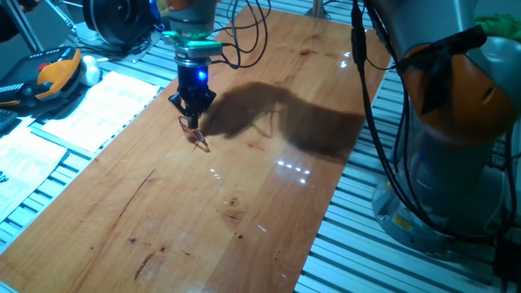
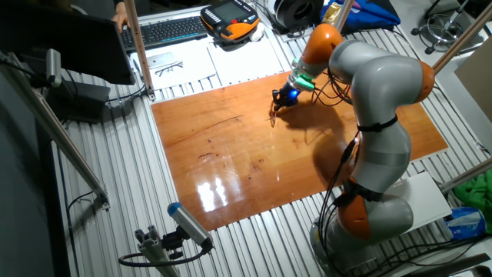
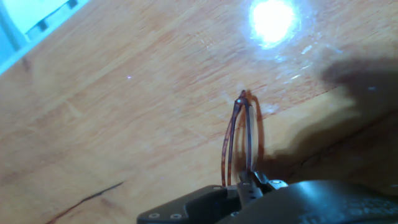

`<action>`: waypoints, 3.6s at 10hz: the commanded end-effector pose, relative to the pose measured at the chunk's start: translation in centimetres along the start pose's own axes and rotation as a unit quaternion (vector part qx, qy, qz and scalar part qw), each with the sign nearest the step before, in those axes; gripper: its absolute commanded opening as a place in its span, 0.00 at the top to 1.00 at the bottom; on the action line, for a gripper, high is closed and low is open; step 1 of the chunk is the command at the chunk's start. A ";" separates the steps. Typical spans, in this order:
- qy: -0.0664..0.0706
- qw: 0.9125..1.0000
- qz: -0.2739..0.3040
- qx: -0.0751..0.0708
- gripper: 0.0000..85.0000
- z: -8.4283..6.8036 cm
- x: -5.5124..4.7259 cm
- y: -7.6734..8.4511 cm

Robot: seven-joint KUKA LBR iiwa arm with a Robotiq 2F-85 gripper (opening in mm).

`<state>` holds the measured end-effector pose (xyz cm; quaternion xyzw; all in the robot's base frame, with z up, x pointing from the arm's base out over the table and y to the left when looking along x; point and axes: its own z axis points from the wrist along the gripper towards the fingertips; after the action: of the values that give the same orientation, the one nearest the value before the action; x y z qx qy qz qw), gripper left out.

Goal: Unfold the leg of the glasses (with one hand)

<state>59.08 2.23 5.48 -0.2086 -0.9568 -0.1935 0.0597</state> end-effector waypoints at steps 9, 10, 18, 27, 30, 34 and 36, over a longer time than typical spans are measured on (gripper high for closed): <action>0.002 0.998 0.003 -0.069 1.00 -0.7 -0.1 -0.2; 0.001 0.997 -0.001 -0.073 1.00 -0.8 -0.1 -0.2; -0.012 0.994 -0.016 -0.111 1.00 -0.7 -0.2 -0.3; -0.013 0.991 -0.014 -0.132 1.00 -0.2 -0.6 -0.5; -0.012 0.990 -0.015 -0.141 1.00 0.2 -1.0 -0.6; -0.007 0.988 -0.019 -0.152 1.00 0.4 -1.3 -0.9; -0.008 0.987 -0.020 -0.157 1.00 0.4 -1.3 -0.9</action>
<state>59.85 1.13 4.52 -0.1976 -0.9190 -0.3409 0.0152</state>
